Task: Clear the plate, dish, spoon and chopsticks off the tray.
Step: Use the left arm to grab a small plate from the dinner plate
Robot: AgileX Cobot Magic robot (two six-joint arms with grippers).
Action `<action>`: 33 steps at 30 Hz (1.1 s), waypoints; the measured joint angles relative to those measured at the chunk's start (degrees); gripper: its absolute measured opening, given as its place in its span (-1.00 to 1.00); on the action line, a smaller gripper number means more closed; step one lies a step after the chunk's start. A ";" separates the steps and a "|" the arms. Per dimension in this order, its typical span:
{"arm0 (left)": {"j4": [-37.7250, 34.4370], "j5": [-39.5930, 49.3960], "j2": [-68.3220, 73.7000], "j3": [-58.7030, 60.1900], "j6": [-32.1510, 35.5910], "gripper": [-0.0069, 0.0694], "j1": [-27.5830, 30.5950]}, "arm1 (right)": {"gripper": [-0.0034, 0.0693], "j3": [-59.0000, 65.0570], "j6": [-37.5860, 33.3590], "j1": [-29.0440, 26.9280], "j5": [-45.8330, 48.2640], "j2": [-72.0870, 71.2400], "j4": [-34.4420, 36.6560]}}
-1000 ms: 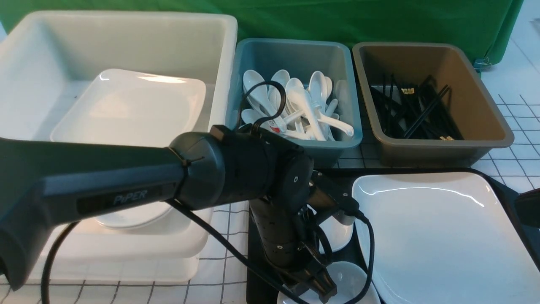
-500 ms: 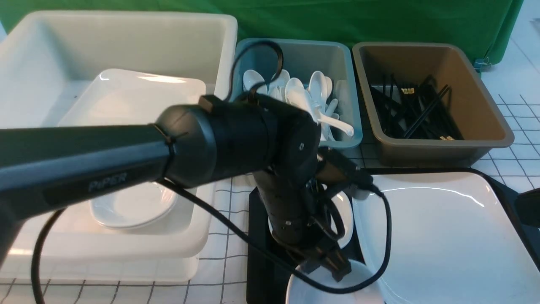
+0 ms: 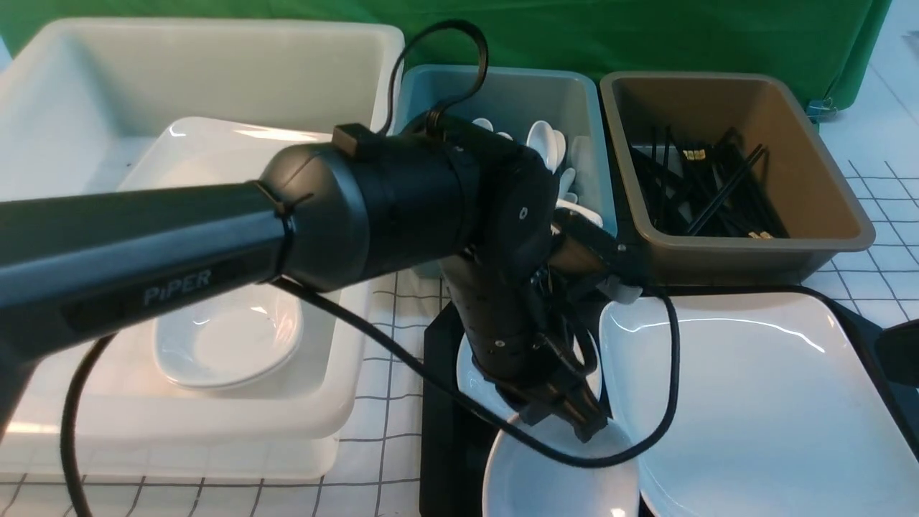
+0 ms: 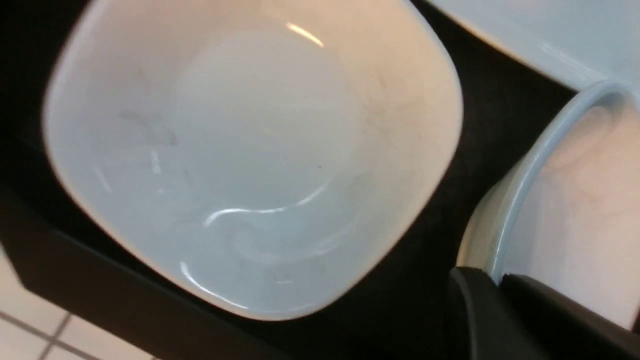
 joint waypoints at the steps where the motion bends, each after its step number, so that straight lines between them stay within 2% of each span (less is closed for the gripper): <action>1: -0.37 0.16 0.00 -0.99 -0.19 -0.75 0.12 | -0.84 0.00 0.00 0.00 0.00 0.00 0.00; 12: -1.16 1.24 1.08 -1.73 -0.83 -0.76 1.39 | -0.81 0.00 -0.05 0.00 -1.95 0.00 0.00; 23: -1.84 6.49 2.69 -1.73 -0.91 -0.76 1.84 | -0.79 0.00 -0.05 0.00 -2.20 0.00 0.00; 33: -3.03 6.58 5.37 -1.73 -0.62 -0.76 1.84 | -0.77 0.05 -0.05 0.00 -2.74 0.00 0.06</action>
